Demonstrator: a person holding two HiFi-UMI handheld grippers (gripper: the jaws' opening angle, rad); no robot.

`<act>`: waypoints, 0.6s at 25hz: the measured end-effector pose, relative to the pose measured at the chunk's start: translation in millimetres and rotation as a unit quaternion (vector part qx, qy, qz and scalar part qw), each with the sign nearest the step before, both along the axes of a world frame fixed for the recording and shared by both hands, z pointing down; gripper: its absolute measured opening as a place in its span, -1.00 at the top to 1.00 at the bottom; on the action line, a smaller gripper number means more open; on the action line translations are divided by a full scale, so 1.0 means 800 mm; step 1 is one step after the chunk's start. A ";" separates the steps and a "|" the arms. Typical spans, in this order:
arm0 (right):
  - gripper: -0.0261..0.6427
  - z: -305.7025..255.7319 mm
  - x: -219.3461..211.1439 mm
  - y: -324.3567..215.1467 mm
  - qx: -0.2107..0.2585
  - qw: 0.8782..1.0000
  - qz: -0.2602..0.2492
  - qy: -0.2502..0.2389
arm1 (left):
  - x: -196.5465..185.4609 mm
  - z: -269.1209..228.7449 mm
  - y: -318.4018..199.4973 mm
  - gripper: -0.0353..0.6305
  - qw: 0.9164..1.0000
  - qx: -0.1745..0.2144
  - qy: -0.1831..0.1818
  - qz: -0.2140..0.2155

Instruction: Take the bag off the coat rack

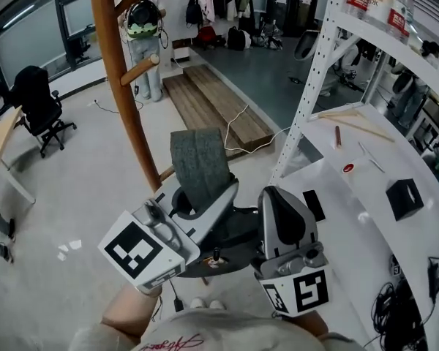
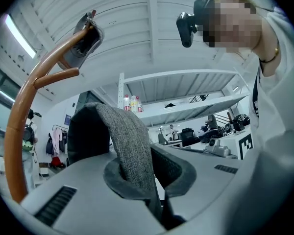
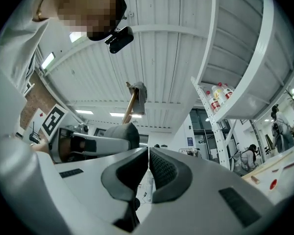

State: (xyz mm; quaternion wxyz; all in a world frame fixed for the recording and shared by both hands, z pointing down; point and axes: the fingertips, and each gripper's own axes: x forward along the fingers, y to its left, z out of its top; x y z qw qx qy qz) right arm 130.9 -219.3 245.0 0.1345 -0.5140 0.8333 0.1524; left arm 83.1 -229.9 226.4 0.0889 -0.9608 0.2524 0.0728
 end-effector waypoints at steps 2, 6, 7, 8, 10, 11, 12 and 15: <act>0.86 0.005 -0.003 0.001 -0.007 1.000 -0.008 0.000 | -0.001 0.017 0.004 0.79 1.000 -0.009 -0.007 -0.010; 0.86 0.019 -0.011 0.000 -0.023 0.999 -0.025 0.001 | -0.012 0.051 0.010 0.79 0.998 -0.028 -0.028 -0.039; 0.86 0.024 -0.014 0.000 -0.027 0.999 -0.030 0.001 | -0.016 0.058 0.012 0.79 0.998 -0.033 -0.027 -0.046; 0.86 0.029 -0.018 0.000 -0.032 0.999 -0.034 0.002 | -0.020 0.064 0.013 0.79 0.998 -0.038 -0.025 -0.054; 0.86 0.037 -0.027 0.001 -0.039 0.998 -0.044 0.005 | -0.029 0.073 0.015 0.79 0.996 -0.045 -0.018 -0.069; 0.86 0.041 -0.032 0.002 -0.042 0.998 -0.050 0.006 | -0.034 0.079 0.016 0.79 0.996 -0.050 -0.015 -0.077; 0.86 0.044 -0.037 0.002 -0.045 0.997 -0.055 0.008 | -0.039 0.083 0.017 0.79 0.995 -0.055 -0.012 -0.084; 0.86 0.052 -0.050 0.002 -0.053 0.996 -0.073 0.015 | -0.051 0.091 0.018 0.79 0.992 -0.065 -0.009 -0.108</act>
